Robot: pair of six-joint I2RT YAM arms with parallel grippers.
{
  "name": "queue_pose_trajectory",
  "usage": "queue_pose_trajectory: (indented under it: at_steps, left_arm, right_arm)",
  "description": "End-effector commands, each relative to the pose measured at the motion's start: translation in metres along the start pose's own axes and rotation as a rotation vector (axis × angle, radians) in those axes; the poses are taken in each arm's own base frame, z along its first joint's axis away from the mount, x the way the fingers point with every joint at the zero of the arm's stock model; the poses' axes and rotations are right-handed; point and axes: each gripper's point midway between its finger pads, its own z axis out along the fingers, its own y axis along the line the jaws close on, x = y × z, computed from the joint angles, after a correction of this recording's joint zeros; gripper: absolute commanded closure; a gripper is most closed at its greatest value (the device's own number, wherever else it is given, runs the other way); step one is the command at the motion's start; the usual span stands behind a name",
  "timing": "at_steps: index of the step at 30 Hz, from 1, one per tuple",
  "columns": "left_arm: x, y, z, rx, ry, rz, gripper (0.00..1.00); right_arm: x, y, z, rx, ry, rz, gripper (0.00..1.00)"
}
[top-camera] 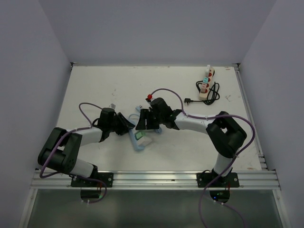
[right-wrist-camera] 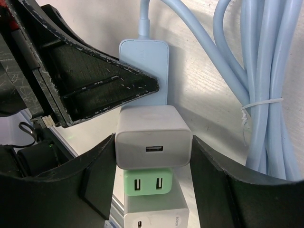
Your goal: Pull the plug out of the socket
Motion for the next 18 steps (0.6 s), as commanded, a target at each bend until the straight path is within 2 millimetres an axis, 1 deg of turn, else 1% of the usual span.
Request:
queue_pose_trajectory:
  at_steps: [1, 6, 7, 9, 10, 11, 13, 16, 18]
  left_arm:
    - [0.003, 0.005, 0.0, -0.011, -0.003, 0.009, 1.0]
    - [0.004, 0.015, -0.002, -0.05, -0.015, 0.009, 1.0]
    - [0.004, 0.018, -0.002, -0.06, -0.016, 0.01, 1.0]
    - [0.002, 0.024, -0.003, -0.095, -0.027, 0.021, 1.0]
    - [0.001, 0.026, -0.003, -0.106, -0.032, 0.027, 1.0]
    - [0.001, 0.033, -0.004, -0.14, -0.037, 0.036, 1.0]
    - [-0.002, 0.035, -0.006, -0.155, -0.05, 0.053, 1.0]
    - [-0.005, 0.044, -0.009, -0.202, -0.07, 0.066, 1.0]
    - [-0.007, 0.053, -0.011, -0.249, -0.081, 0.079, 1.0]
  right_arm:
    - [0.004, -0.005, -0.003, -0.002, 0.006, -0.005, 1.0]
    - [0.001, -0.004, -0.011, -0.017, -0.003, 0.015, 1.0]
    - [-0.006, 0.0, -0.013, -0.04, -0.023, 0.014, 1.0]
    - [-0.009, 0.002, -0.017, -0.053, -0.031, 0.024, 1.0]
    - [-0.012, 0.001, -0.02, -0.061, -0.035, 0.031, 1.0]
    - [-0.013, 0.001, -0.021, -0.062, -0.037, 0.036, 1.0]
    - [-0.019, 0.0, -0.027, -0.071, -0.048, 0.045, 1.0]
    - [-0.025, -0.002, -0.035, -0.07, -0.061, 0.058, 1.0]
    - [-0.03, -0.002, -0.039, -0.068, -0.073, 0.052, 1.0]
